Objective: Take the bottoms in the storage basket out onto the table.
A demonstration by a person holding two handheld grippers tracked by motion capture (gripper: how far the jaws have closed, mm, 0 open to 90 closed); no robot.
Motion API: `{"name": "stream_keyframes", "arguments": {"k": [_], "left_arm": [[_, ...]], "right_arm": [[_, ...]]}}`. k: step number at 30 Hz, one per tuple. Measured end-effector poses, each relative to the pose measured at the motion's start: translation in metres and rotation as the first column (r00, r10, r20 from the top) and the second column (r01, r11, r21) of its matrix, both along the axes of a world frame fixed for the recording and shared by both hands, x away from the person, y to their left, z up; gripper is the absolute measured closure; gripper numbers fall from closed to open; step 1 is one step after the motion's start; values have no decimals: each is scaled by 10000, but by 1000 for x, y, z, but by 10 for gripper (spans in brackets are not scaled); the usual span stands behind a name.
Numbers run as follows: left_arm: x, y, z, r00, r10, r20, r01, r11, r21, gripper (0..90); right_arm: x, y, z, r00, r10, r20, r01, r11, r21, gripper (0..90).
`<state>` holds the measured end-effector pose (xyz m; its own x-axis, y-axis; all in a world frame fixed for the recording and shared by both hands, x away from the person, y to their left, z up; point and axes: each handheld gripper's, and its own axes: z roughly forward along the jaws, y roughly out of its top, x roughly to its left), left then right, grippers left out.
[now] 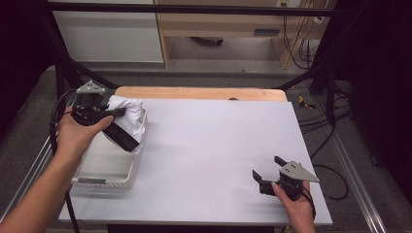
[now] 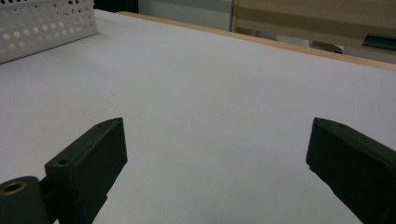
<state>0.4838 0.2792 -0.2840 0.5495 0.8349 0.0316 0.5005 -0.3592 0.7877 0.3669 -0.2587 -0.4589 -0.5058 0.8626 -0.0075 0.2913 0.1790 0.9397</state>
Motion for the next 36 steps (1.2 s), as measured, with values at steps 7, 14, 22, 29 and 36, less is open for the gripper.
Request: {"name": "stream_keyframes", "arguments": {"k": [7,14,22,29,36], "left_arm": [[1,-3,2,10000,26,-8,-26,10000,-48,693],[5,-11,3,10000,-5,-17,5,9999,-150,693],[8,-20,5,10000,-20,98,23,9995,-300,693],[14,-28,1,10000,-10,7,11,9991,-431,693],[20,-38,-9,9999,-44,-162,36,9988,-492,693]], "right_arm": [[-1,1,1,10000,40,58,-40,10000,-30,56],[-1,-2,2,10000,-7,92,7,10000,2,55],[-2,-1,3,9999,51,142,-51,10000,-13,56],[-2,-1,3,9999,54,124,-54,10000,-27,56],[-2,-1,3,9999,41,128,-40,10000,-42,55]]}}
